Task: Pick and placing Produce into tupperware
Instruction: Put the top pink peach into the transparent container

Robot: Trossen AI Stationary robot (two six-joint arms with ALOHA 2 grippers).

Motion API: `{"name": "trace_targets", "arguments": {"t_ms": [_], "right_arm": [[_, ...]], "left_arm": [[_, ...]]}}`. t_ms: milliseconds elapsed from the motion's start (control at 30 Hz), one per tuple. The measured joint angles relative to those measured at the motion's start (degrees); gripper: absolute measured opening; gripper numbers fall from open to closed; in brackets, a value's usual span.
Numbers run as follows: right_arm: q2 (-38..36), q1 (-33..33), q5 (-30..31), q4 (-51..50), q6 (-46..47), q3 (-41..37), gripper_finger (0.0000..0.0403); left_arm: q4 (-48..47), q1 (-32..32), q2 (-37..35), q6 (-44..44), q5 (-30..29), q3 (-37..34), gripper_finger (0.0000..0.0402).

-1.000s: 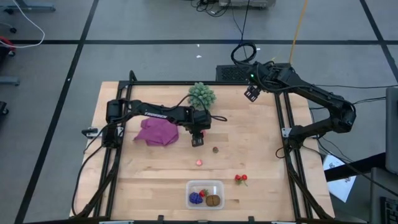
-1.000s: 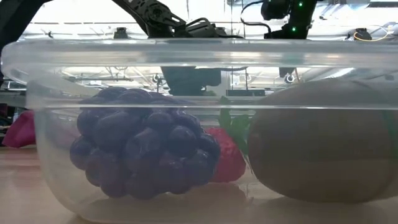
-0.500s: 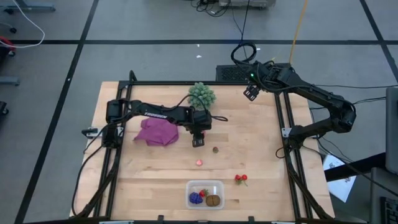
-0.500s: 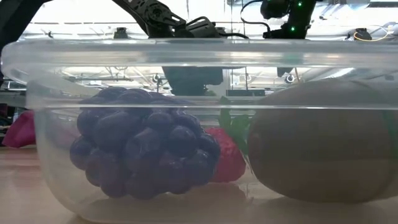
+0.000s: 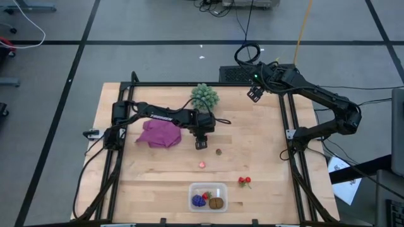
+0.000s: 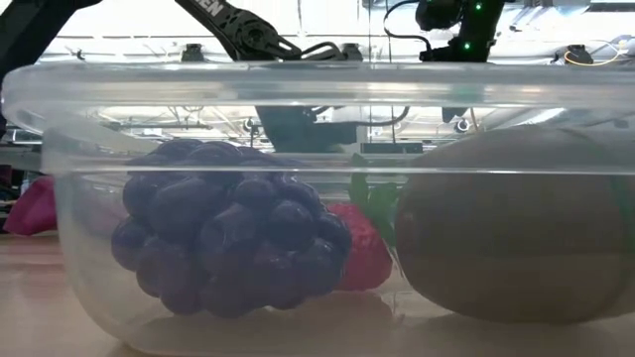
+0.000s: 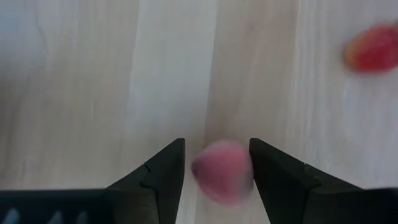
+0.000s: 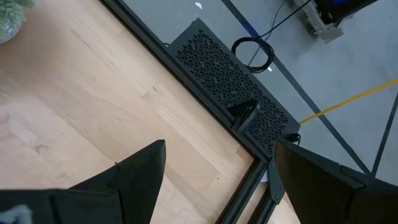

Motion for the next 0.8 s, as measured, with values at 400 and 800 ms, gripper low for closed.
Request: {"name": "trace_targets", "arguments": {"t_ms": [400,800], "right_arm": [[0.0,0.0,0.0,0.9,-0.6,0.0,0.0290],[0.0,0.0,0.0,0.8,-0.2,0.0,0.0290]], "left_arm": [[-5.8,-0.1,-0.1,-1.3,-2.7,0.0,0.0182],[-3.8,-0.2,-0.2,-1.2,-2.7,0.0,0.0182]]}}
